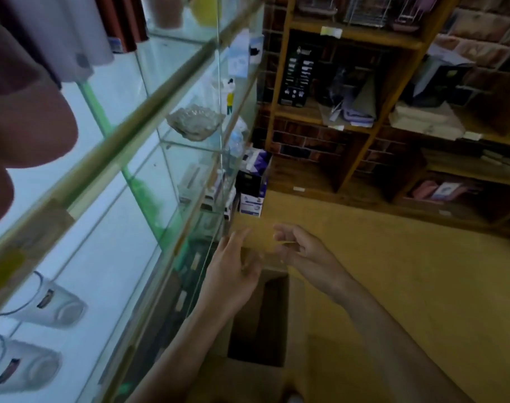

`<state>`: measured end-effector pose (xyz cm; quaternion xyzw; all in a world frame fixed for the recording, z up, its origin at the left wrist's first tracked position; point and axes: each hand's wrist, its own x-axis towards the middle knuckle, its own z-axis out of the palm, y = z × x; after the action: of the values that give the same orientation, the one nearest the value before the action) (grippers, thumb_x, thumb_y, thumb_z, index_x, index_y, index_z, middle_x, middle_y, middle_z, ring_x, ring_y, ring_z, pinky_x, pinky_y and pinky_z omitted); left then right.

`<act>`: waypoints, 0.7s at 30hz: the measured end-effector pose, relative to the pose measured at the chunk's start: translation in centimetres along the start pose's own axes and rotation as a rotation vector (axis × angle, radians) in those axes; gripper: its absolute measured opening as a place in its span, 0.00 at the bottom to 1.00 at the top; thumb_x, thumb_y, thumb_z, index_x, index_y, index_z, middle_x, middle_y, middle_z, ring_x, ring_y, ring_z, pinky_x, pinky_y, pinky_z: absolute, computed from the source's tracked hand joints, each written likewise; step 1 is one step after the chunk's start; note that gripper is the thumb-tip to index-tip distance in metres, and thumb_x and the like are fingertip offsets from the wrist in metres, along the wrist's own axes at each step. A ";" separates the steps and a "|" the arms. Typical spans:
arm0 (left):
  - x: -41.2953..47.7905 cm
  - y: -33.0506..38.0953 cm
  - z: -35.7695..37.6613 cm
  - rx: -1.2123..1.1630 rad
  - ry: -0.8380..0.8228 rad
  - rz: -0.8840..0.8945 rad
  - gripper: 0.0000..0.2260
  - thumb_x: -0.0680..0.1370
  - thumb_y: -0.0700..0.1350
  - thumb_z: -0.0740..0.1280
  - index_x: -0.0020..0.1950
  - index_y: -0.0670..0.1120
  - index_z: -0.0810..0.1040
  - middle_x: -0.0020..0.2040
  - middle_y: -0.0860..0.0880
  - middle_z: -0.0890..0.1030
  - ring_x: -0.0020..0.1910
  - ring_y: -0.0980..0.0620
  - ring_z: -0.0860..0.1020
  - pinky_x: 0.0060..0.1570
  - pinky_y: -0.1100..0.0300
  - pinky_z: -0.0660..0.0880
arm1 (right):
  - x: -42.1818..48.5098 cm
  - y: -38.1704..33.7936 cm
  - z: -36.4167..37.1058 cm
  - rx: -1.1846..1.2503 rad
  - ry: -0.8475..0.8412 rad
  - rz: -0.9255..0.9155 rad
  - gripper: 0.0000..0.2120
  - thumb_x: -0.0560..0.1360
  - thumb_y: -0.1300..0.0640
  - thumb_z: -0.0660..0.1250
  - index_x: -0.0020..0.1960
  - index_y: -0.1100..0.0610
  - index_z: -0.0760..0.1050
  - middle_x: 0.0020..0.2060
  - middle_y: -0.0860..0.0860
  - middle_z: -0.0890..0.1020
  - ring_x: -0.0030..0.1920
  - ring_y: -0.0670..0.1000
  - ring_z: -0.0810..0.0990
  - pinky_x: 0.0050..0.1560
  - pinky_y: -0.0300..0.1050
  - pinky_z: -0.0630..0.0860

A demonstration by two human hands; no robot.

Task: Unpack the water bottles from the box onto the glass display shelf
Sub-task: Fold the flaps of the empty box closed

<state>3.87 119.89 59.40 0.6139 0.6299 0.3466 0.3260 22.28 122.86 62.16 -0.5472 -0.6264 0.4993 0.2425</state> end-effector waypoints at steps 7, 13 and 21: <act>0.0 -4.4 4.9 -0.011 -0.123 -0.115 0.23 0.82 0.49 0.65 0.76 0.58 0.65 0.64 0.59 0.72 0.55 0.66 0.73 0.51 0.67 0.71 | 1.4 7.3 0.5 0.016 -0.012 0.155 0.23 0.80 0.39 0.67 0.73 0.39 0.70 0.65 0.39 0.76 0.68 0.43 0.74 0.69 0.48 0.74; 0.7 -8.3 10.2 0.000 -0.220 -0.242 0.21 0.82 0.54 0.64 0.74 0.56 0.66 0.67 0.56 0.73 0.55 0.62 0.77 0.51 0.61 0.79 | 3.0 14.2 1.0 0.053 -0.026 0.265 0.20 0.81 0.44 0.67 0.72 0.41 0.70 0.64 0.40 0.76 0.67 0.41 0.75 0.68 0.48 0.76; 1.5 -15.1 19.1 -0.019 -0.274 -0.374 0.24 0.79 0.61 0.62 0.73 0.56 0.66 0.65 0.52 0.77 0.63 0.54 0.78 0.58 0.50 0.80 | 6.1 24.8 1.6 0.148 -0.007 0.355 0.20 0.81 0.45 0.67 0.72 0.43 0.72 0.63 0.39 0.77 0.64 0.40 0.77 0.66 0.47 0.77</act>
<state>11.53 121.99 36.29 0.5246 0.6794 0.1995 0.4727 30.19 125.51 38.03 -0.6281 -0.4826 0.5807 0.1882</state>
